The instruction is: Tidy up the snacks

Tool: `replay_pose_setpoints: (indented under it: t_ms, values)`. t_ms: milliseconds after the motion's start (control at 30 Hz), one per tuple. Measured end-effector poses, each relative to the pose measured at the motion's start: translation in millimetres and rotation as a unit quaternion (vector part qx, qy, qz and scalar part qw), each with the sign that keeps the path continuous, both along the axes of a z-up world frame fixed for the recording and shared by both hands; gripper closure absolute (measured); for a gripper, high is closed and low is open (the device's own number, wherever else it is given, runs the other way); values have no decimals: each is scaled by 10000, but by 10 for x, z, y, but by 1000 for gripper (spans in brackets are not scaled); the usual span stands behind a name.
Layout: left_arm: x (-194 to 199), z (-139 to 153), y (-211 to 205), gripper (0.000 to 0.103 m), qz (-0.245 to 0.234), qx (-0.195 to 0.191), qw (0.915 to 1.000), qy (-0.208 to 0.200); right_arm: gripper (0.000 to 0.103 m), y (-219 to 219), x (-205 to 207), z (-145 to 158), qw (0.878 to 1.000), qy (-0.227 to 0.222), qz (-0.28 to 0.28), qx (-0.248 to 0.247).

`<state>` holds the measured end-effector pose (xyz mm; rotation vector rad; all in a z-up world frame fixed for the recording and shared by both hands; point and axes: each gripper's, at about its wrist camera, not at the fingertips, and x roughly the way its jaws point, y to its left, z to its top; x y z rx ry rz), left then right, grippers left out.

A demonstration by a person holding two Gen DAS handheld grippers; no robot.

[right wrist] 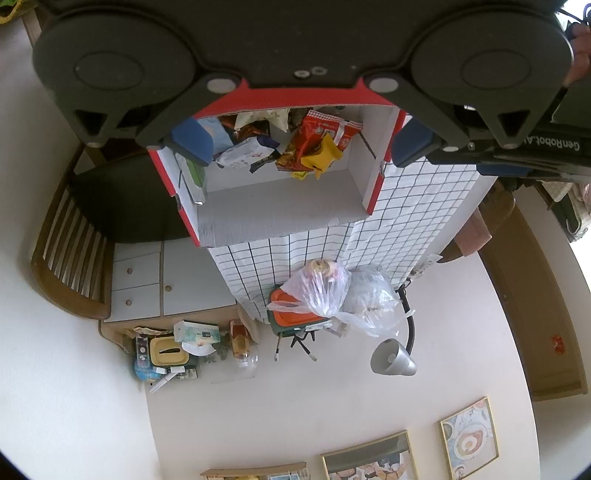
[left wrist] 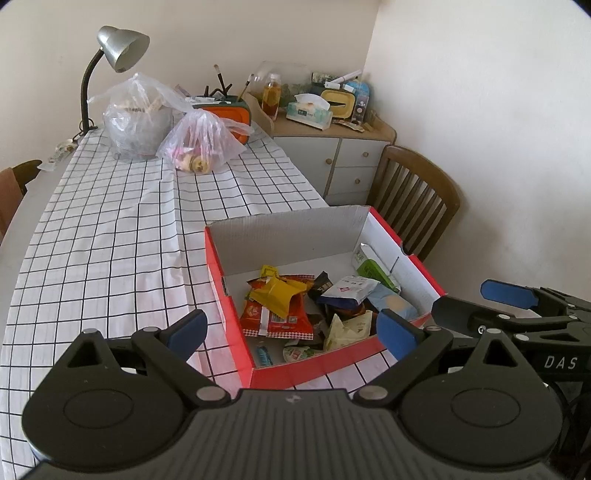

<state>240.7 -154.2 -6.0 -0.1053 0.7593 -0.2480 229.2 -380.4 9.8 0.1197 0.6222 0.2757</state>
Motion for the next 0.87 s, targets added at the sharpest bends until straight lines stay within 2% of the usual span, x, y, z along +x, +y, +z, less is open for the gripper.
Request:
replay_pose_setpoints:
  t_ms: [867]
  values:
    - [-56,-15,163,4,-178,6,9998,13,0,158,-124,-53,9998,99,-171,-24]
